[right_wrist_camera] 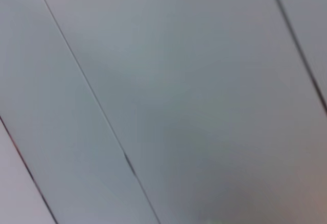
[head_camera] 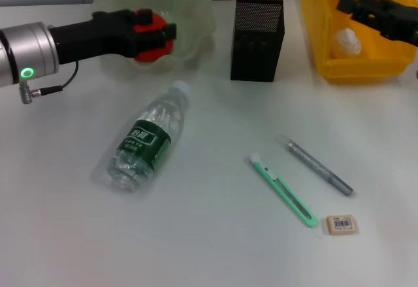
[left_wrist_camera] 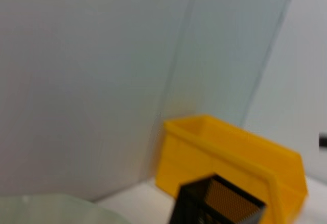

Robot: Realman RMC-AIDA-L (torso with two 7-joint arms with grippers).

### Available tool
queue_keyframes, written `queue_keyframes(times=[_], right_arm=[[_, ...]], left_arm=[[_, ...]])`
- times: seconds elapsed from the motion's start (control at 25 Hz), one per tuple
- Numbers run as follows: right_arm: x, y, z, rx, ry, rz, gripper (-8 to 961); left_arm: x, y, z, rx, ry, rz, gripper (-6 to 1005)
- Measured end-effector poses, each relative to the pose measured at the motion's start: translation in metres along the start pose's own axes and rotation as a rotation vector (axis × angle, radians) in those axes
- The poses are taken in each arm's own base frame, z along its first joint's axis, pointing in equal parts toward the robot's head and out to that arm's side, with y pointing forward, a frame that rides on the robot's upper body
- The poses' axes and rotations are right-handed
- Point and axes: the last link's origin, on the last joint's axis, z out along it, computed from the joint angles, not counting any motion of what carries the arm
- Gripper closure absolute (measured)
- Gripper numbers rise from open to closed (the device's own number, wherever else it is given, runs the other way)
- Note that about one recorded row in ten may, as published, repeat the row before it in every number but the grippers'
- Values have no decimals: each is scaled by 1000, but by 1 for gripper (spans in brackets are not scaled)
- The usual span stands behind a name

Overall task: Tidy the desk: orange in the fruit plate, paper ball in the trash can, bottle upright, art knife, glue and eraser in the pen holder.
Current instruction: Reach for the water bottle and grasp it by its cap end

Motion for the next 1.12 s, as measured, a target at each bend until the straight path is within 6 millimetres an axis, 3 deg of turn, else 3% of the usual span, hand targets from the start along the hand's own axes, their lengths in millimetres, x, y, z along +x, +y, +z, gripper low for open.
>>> queue_keyframes(times=[0.12, 0.52, 0.72, 0.84, 1.12], right_arm=[[12, -2, -10, 2, -72, 16, 213], [11, 0, -10, -12, -77, 17, 212], [10, 0, -7, -17, -75, 13, 212], [10, 1, -6, -20, -75, 11, 213], [10, 1, -6, -23, -73, 11, 213]], left_arm=[[6, 6, 5, -34, -69, 21, 309], [29, 34, 17, -109, -287, 41, 311], [27, 39, 24, -92, -338, 16, 313], [18, 36, 30, -25, -453, -36, 314], [16, 33, 32, 18, -479, -96, 316]])
